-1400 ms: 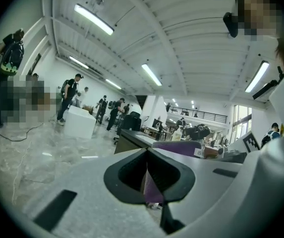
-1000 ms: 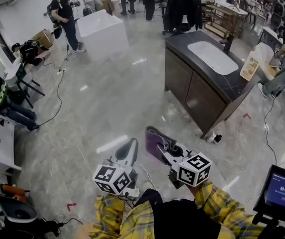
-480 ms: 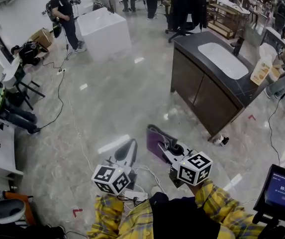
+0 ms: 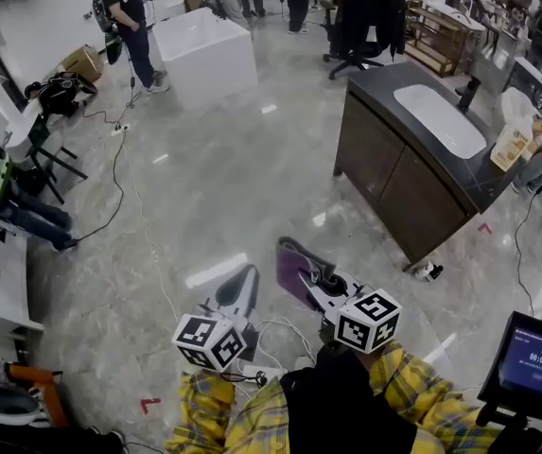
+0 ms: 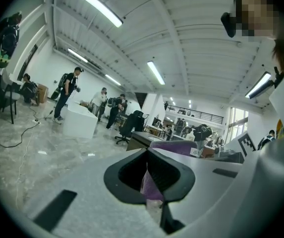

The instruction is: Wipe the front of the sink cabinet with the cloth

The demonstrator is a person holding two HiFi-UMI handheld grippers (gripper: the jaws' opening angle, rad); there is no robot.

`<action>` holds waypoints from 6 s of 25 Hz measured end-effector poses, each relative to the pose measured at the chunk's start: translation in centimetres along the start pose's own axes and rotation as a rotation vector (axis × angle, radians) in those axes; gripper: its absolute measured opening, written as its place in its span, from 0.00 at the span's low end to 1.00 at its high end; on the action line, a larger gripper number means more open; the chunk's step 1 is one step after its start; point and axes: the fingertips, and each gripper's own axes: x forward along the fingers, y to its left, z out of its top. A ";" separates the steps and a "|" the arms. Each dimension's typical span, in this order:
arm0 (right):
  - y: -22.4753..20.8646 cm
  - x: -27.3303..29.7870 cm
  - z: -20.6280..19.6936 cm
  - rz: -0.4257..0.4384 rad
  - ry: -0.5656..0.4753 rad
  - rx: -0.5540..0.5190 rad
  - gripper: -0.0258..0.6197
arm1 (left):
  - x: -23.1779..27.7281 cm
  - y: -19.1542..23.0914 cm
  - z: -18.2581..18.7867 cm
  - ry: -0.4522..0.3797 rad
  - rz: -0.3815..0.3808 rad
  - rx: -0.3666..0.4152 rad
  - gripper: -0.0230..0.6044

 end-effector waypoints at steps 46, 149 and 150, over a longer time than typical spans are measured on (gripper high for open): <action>-9.6 28.5 10.1 0.010 0.015 -0.064 0.11 | 14.2 25.4 10.4 -0.046 0.054 -0.023 0.05; -49.7 34.4 27.3 -0.970 -0.464 0.107 0.11 | 69.6 21.7 14.1 0.414 -1.022 0.242 0.05; -49.9 34.2 27.4 -0.973 -0.465 0.104 0.11 | 69.8 21.3 14.1 0.406 -1.030 0.247 0.05</action>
